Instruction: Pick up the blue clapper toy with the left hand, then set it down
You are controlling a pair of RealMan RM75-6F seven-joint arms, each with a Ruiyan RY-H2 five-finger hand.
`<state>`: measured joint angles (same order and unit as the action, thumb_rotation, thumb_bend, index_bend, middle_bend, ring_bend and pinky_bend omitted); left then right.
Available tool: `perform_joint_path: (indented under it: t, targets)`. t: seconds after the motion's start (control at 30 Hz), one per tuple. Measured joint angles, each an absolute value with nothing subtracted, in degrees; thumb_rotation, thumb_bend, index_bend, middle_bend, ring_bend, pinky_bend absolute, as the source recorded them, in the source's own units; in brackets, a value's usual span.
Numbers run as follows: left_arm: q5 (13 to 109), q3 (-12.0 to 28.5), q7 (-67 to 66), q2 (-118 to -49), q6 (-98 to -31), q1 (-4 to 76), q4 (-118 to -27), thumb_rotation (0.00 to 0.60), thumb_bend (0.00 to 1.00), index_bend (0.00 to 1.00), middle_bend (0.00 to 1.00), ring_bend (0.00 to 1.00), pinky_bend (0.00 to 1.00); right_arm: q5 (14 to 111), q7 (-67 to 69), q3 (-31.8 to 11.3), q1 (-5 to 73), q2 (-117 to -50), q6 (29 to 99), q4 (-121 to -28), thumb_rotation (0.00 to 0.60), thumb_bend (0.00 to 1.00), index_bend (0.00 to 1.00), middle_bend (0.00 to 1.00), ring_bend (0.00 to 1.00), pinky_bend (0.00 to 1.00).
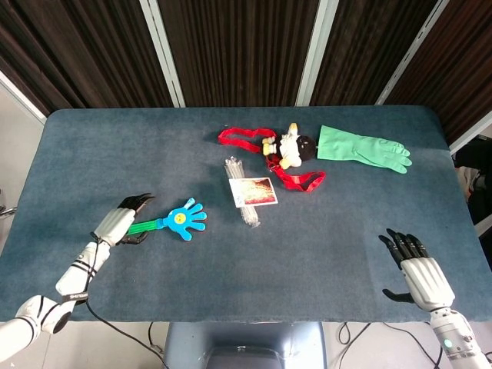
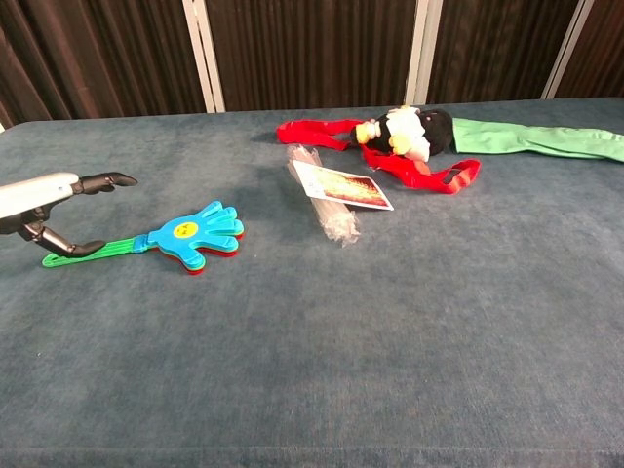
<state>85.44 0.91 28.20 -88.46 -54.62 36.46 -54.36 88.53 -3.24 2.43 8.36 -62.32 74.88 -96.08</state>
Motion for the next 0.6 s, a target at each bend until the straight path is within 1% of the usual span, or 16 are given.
perform_joint_path:
  t: [0.03, 0.13, 0.23, 0.27, 0.43, 0.5, 0.6]
  targets:
    - [85.1, 1.1, 25.9, -87.7, -55.4, 36.0, -55.8, 0.6, 0.37, 0.0, 0.0, 0.0, 0.02, 88.8, -3.2, 2.5, 8.3, -62.3, 75.2, -96.1, 0.6, 0.19, 0.0, 0.0, 0.0, 0.0]
    - [84.5, 1.7, 18.0, -85.3, -60.6, 33.5, -61.1, 0.6, 0.38, 0.0, 0.0, 0.0, 0.0, 89.1, -3.2, 2.4, 8.0, -62.3, 75.8, -96.0, 0.6, 0.19, 0.0, 0.0, 0.0, 0.0]
    - [85.3, 1.4, 12.0, -83.2, -69.5, 29.7, -65.8, 0.6, 0.38, 0.0, 0.0, 0.0, 0.0, 89.3, -3.2, 2.4, 8.0, -62.5, 76.0, -95.7, 0.6, 0.19, 0.0, 0.0, 0.0, 0.0]
    - [85.9, 1.1, 10.3, -82.6, -73.6, 27.7, -67.2, 0.6, 0.38, 0.0, 0.0, 0.0, 0.0, 89.3, -3.2, 2.4, 8.0, -62.5, 76.0, -95.7, 0.6, 0.19, 0.0, 0.0, 0.0, 0.0]
    - [89.0, -1.1, 3.0, -80.9, -90.0, 18.3, -71.7, 0.6, 0.38, 0.0, 0.0, 0.0, 0.0, 89.5, -3.5, 2.2, 7.8, -62.9, 76.6, -95.5, 0.6, 0.19, 0.0, 0.0, 0.0, 0.0]
    - [90.4, -2.2, 0.6, -80.4, -94.8, 14.3, -73.0, 0.6, 0.37, 0.0, 0.0, 0.0, 0.0, 89.5, -3.5, 2.1, 7.8, -63.0, 76.7, -95.4, 0.6, 0.19, 0.0, 0.0, 0.0, 0.0]
    - [92.6, -3.4, -0.7, -79.4, -97.5, 11.5, -73.9, 0.6, 0.37, 0.0, 0.0, 0.0, 0.0, 89.6, -3.9, 2.1, 7.5, -63.2, 77.6, -95.4, 0.6, 0.18, 0.0, 0.0, 0.0, 0.0]
